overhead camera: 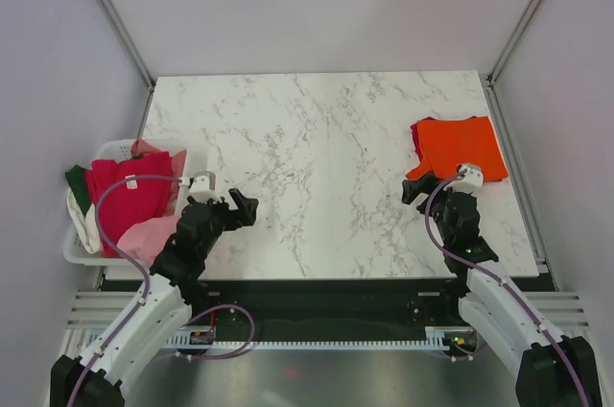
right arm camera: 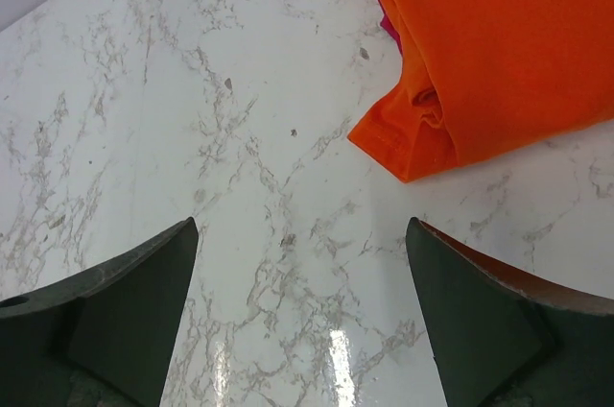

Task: Fold and stack the t-shirts
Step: Grab the tshirt from the pile

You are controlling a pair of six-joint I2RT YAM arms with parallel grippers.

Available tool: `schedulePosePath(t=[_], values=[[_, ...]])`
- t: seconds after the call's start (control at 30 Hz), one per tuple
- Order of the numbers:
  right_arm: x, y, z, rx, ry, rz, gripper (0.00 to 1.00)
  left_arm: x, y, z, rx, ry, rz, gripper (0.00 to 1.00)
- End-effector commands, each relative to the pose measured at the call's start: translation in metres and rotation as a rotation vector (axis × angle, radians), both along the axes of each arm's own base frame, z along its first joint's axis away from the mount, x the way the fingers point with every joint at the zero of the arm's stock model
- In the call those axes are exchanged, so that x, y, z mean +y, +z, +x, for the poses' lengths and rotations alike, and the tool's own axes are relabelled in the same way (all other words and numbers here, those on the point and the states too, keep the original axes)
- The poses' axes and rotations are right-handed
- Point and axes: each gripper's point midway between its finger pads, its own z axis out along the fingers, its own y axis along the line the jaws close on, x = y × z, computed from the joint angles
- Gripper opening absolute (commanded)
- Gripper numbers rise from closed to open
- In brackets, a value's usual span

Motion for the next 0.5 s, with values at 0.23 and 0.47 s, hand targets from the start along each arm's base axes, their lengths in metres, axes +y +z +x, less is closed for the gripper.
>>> schedulePosePath(t=[0.23, 0.47], values=[[-0.001, 0.015, 0.005, -0.046, -0.019, 0.02, 0.98, -0.01, 0.057, 0.004, -0.068, 0.013, -0.149, 1.0], [-0.003, 0.014, 0.006, -0.034, -0.03, 0.017, 0.98, 0.017, 0.105, -0.008, 0.178, 0.256, -0.192, 0.98]])
